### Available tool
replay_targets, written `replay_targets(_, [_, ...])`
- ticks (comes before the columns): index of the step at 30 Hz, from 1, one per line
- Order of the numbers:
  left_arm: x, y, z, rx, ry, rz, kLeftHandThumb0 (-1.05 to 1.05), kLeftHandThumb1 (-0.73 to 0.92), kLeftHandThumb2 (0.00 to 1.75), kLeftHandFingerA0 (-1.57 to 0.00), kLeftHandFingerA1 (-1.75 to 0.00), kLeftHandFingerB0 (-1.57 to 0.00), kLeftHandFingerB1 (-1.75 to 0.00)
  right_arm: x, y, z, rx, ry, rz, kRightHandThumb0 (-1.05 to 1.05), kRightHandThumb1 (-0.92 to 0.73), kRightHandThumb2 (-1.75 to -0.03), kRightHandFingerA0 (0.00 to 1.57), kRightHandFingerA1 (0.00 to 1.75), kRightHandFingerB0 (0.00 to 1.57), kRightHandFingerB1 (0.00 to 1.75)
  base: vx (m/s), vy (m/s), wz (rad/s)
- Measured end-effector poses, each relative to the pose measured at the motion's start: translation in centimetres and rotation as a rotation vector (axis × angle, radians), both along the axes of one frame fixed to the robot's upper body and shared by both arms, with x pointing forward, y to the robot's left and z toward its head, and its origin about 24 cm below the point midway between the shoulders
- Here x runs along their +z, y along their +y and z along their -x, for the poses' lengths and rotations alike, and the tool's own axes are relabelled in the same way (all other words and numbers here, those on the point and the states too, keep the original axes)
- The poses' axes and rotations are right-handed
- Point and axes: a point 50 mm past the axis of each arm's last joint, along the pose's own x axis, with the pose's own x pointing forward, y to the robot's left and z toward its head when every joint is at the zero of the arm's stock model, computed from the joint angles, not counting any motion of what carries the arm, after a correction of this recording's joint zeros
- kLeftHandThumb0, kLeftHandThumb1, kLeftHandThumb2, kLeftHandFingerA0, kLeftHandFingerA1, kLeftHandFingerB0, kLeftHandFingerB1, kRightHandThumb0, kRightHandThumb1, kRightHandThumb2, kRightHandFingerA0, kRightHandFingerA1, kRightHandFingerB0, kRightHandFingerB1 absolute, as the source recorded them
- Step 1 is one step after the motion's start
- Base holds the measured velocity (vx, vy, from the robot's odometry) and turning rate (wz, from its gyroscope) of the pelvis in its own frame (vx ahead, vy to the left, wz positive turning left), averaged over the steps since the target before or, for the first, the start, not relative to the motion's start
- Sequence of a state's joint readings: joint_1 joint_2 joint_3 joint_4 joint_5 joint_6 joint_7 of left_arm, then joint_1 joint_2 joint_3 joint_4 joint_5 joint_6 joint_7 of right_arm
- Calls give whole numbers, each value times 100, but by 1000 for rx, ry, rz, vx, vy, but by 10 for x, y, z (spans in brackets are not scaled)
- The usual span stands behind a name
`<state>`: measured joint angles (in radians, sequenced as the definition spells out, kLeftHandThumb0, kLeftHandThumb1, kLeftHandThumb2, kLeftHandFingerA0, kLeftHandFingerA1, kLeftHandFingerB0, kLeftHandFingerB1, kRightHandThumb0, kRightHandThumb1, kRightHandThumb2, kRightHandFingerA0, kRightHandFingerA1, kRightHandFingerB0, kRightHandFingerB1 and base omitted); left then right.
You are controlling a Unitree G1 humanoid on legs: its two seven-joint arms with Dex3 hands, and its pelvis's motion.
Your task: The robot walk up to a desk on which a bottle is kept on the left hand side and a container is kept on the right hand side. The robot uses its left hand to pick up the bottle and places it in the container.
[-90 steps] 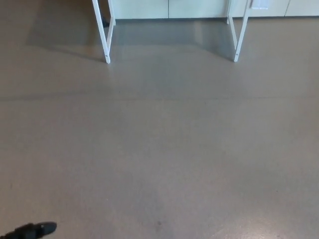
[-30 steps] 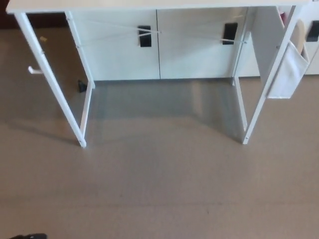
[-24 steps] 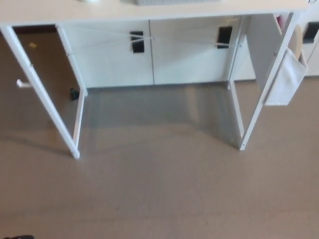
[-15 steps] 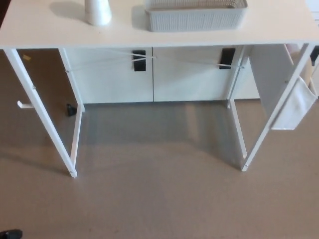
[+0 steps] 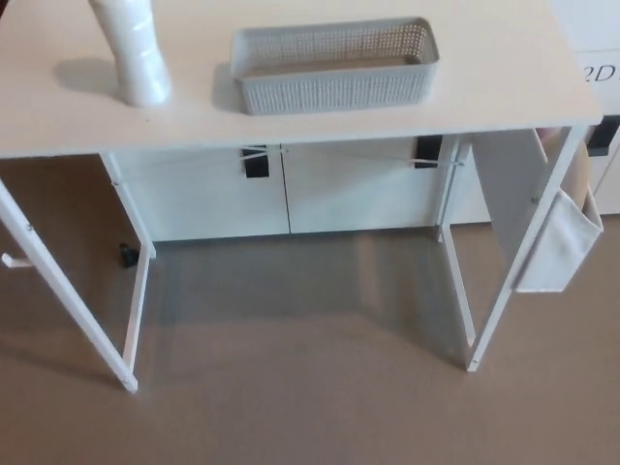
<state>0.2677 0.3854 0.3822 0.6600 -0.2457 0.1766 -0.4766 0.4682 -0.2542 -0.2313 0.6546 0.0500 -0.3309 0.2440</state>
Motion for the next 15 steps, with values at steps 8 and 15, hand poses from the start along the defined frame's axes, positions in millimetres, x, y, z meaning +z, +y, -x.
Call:
replay_targets(8, [-2,0,11,20,12,51,-29,47,91,-33,-59,-26,-56,-3,0,2,-10,8,1,-51,-61,-59,67,53,50,43,185,121,-4])
replay_targets(15, [1,5,8,40,-1,52,-34,66,59,-40,-48,-35,-49,-9,0,1,-20,15,-9,-49,-62,-59,68,55,51,44,235,118,0])
